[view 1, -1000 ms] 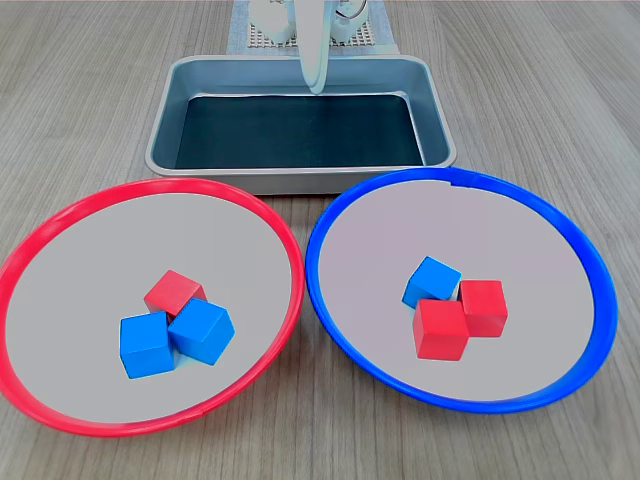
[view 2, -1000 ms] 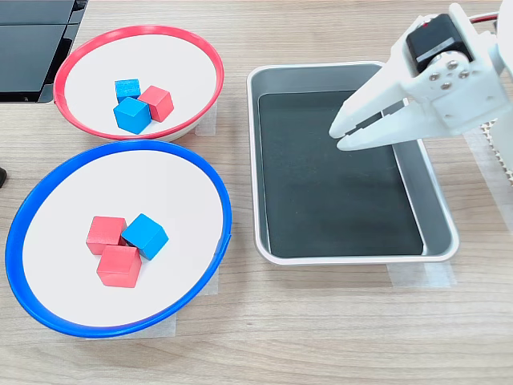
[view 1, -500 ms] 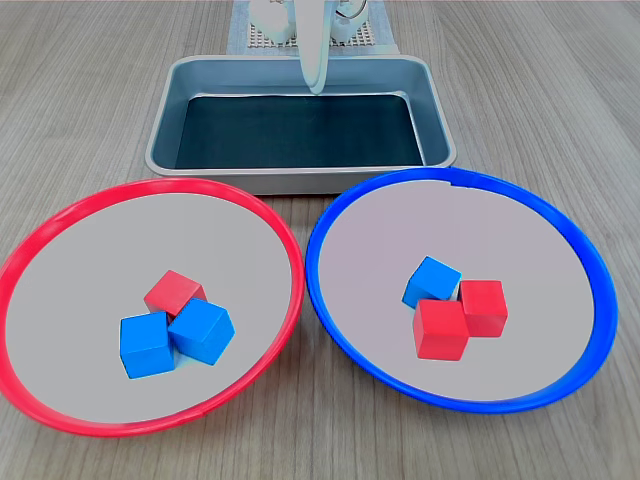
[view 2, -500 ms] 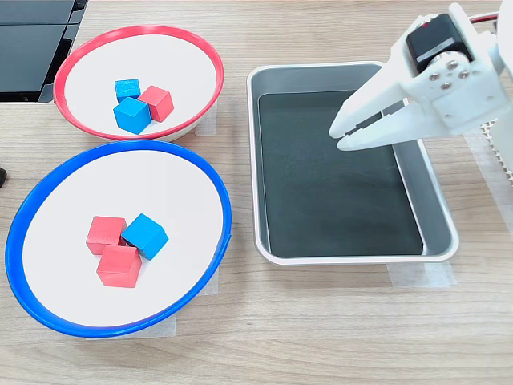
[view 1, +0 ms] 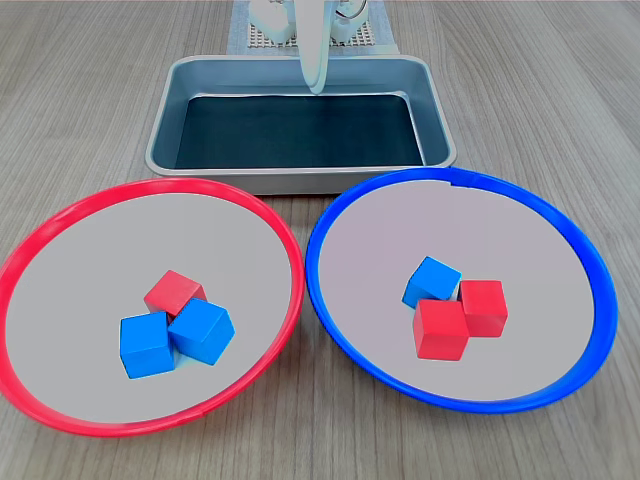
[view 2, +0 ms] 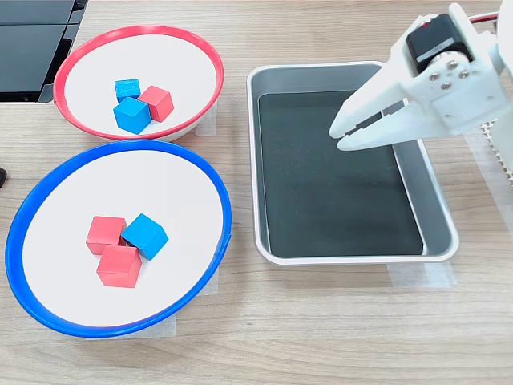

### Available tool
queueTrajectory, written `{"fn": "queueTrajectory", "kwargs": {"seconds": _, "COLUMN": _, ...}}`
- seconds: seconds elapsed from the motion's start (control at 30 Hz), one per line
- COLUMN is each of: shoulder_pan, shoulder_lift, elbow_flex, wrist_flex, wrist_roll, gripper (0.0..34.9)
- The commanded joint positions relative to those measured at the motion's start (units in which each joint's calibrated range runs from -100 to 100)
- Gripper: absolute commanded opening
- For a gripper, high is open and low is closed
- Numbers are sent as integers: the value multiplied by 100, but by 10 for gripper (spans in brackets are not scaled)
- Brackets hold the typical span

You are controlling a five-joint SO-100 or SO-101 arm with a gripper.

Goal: Relocate any misplaced blocks to their matching dishes.

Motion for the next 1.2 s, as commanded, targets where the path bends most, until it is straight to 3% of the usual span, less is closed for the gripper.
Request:
{"fn": "queueTrajectory", "kwargs": {"seconds": 0.0, "shoulder_pan": 21, "shoulder_lift": 0, "elbow_flex": -28, "wrist_flex": 8, "wrist_roll": -20, "gripper": 4}}
{"fn": "queueTrajectory", "kwargs": {"seconds": 1.0, "shoulder_pan": 12, "shoulder_lift": 85, "elbow_flex": -46, "wrist_flex": -25, "wrist_roll": -10, "gripper": 4}}
{"fn": "queueTrajectory", "kwargs": {"seconds": 1.17, "shoulder_pan": 125, "shoulder_lift": 981, "elbow_flex": -883, "wrist_flex": 49, "wrist_roll": 161, "gripper": 4}}
